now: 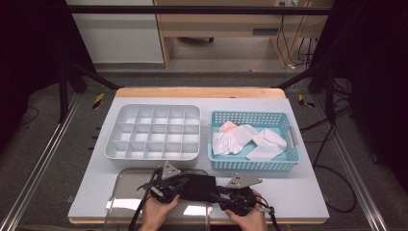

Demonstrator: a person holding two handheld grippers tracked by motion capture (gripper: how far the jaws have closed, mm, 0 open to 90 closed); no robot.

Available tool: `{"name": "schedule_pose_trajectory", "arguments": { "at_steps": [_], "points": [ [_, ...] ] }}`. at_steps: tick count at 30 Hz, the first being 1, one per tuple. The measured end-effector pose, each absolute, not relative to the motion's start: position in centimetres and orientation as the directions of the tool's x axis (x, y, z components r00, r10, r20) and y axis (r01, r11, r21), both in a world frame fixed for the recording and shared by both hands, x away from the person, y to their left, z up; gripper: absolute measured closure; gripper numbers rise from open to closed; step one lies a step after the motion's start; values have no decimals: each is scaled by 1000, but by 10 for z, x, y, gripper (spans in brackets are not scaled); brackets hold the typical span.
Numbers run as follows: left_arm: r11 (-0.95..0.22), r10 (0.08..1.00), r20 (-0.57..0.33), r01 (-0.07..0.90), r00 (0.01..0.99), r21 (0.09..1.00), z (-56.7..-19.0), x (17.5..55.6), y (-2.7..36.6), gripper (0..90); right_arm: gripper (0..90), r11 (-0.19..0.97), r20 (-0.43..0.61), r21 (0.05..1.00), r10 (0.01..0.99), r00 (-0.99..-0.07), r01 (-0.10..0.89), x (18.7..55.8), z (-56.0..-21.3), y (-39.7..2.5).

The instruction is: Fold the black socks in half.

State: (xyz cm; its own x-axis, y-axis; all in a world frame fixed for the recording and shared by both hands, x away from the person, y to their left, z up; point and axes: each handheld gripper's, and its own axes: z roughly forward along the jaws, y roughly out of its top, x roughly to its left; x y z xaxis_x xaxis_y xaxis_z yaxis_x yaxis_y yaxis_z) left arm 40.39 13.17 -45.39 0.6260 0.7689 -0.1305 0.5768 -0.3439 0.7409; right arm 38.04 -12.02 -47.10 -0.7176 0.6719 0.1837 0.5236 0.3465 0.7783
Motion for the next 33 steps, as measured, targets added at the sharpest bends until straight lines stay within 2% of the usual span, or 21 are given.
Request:
{"name": "schedule_pose_trajectory", "arguments": {
  "at_steps": [4, 8, 11, 15, 19, 21, 24, 26, 29, 33],
  "points": [
    [-317, 751, -140, 539, 645, 781, -431, 398, 140, 864, 616, 326, 180, 796, 676, -715, 509, 381, -465, -122],
    [-337, 755, -121, 539, 644, 772, -427, 397, 147, 862, 618, 314, 179, 810, 671, -719, 495, 381, -459, -118],
    [-342, 761, -122, 554, 637, 759, -435, 396, 151, 860, 663, 314, 170, 819, 667, -725, 480, 382, -455, -112],
    [-364, 780, -98, 575, 619, 733, -449, 399, 154, 858, 785, 303, 171, 834, 652, -738, 461, 388, -452, -98],
    [-380, 785, -77, 576, 615, 723, -457, 399, 155, 853, 850, 352, 157, 798, 663, -732, 489, 395, -464, -86],
    [-386, 785, -66, 571, 615, 724, -457, 399, 155, 840, 841, 359, 158, 789, 666, -729, 499, 396, -469, -85],
    [-387, 790, -59, 570, 610, 725, -457, 398, 155, 806, 733, 318, 168, 806, 685, -709, 499, 391, -465, -93],
    [-391, 788, -55, 568, 613, 725, -457, 398, 155, 804, 627, 294, 158, 819, 709, -687, 492, 387, -460, -99],
    [-380, 791, -59, 565, 609, 733, -459, 397, 155, 804, 599, 291, 165, 811, 718, -677, 507, 381, -461, -104],
    [-388, 789, -49, 558, 612, 734, -461, 395, 155, 801, 611, 304, 191, 780, 716, -671, 547, 378, -473, -103]
  ]
}}
